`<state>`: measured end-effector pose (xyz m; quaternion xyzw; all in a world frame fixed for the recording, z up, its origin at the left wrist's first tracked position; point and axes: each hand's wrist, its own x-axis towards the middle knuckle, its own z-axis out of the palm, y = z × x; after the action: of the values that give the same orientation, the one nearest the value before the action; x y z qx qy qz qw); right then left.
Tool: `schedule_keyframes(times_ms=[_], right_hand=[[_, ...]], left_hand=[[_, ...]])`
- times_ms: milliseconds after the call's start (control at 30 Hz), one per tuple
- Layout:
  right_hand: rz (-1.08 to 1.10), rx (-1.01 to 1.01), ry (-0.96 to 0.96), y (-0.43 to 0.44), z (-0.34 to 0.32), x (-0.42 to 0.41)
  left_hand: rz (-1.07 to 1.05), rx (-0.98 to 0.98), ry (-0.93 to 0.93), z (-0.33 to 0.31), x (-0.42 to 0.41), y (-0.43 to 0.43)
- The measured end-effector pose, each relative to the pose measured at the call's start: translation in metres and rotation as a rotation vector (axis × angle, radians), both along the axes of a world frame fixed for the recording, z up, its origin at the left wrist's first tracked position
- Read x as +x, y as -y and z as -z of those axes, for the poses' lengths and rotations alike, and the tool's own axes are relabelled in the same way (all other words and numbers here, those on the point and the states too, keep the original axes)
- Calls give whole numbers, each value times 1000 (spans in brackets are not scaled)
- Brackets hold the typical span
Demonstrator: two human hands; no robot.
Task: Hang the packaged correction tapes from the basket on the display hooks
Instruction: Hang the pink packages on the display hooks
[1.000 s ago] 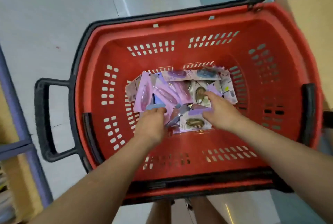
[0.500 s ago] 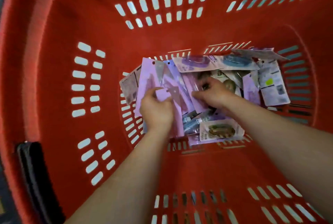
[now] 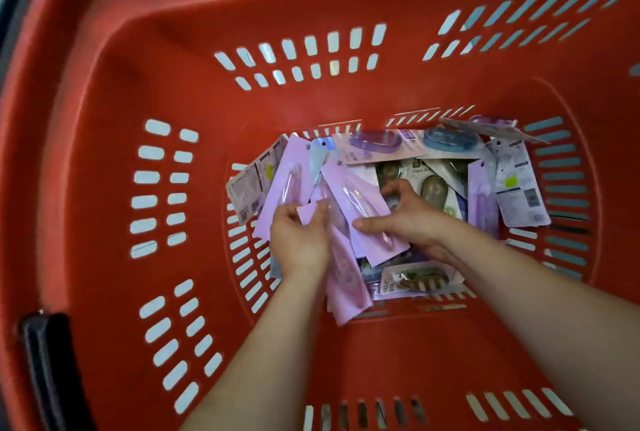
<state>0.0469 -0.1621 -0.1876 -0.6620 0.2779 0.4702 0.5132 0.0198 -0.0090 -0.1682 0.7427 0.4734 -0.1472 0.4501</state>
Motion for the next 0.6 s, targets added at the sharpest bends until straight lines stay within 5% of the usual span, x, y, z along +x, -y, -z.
schedule_keyframes(times_ms=[167,400,500,600], right_hand=[[210,225,-121,5,-17,4],[344,390,-60,10,-48,-6],[386,344,27,17,-60,-15],[134,125,195,23,-76,-22]], left_hand=[[67,-14,41,-11,-4,-8],[-229,-646,-115,-46,-3,4],[-230,-738,-115,-62,-7,9],[-187,-648,-48,-72,-7,15]])
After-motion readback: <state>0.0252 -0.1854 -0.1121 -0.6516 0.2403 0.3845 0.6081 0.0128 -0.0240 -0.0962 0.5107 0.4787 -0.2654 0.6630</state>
